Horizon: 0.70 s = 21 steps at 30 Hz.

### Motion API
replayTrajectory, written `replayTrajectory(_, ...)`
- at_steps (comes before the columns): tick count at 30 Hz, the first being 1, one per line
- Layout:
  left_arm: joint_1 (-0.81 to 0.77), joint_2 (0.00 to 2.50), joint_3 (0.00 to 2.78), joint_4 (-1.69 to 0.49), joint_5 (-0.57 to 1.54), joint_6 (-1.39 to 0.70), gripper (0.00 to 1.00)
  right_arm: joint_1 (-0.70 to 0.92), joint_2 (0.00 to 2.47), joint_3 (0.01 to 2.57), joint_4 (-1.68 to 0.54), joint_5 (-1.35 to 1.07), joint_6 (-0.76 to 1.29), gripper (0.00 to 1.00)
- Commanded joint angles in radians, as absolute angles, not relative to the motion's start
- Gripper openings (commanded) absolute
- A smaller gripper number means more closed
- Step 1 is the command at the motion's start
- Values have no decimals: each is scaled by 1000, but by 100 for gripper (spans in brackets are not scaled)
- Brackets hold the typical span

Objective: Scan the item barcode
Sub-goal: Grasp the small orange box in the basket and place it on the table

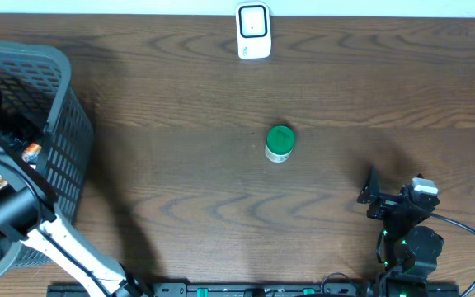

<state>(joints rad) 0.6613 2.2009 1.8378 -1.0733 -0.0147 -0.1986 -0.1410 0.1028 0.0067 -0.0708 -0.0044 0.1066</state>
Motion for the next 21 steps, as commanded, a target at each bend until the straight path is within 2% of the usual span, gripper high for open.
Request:
replayTrajectory(1, 669, 1937, 1899, -1071, -34, -287, 55, -136, 99, 6, -75, -6, 118, 99)
replayTrajectory(4, 669, 1755, 1901, -1057, 12, -424, 56, -136, 99, 6, -75, -6, 119, 99)
replayTrajectory(6, 661, 1615, 1900, -1059, 167, -498, 56, -136, 99, 6, -75, -6, 119, 99)
replayTrajectory(7, 632, 1521, 1900, -1066, 314, -503, 56, -136, 99, 6, -75, -6, 119, 99)
replayTrajectory(9, 567, 1453, 1900, -1091, 379, -503, 56, -136, 99, 6, -75, -6, 119, 99)
replayTrajectory(13, 309, 1389, 1880, -1196, 333, -469, 56, -136, 99, 6, -75, -6, 119, 99)
replayTrajectory(15, 34, 1400, 1794, -1219, 154, -497, 56, -136, 99, 6, -75, -6, 118, 99)
replayTrajectory(19, -217, 1457, 1588, -1123, -54, -604, 57, -136, 99, 6, -75, -6, 119, 99)
replayTrajectory(21, -277, 1490, 1499, -1059, -54, -629, 57, -136, 99, 6, -75, -6, 119, 99)
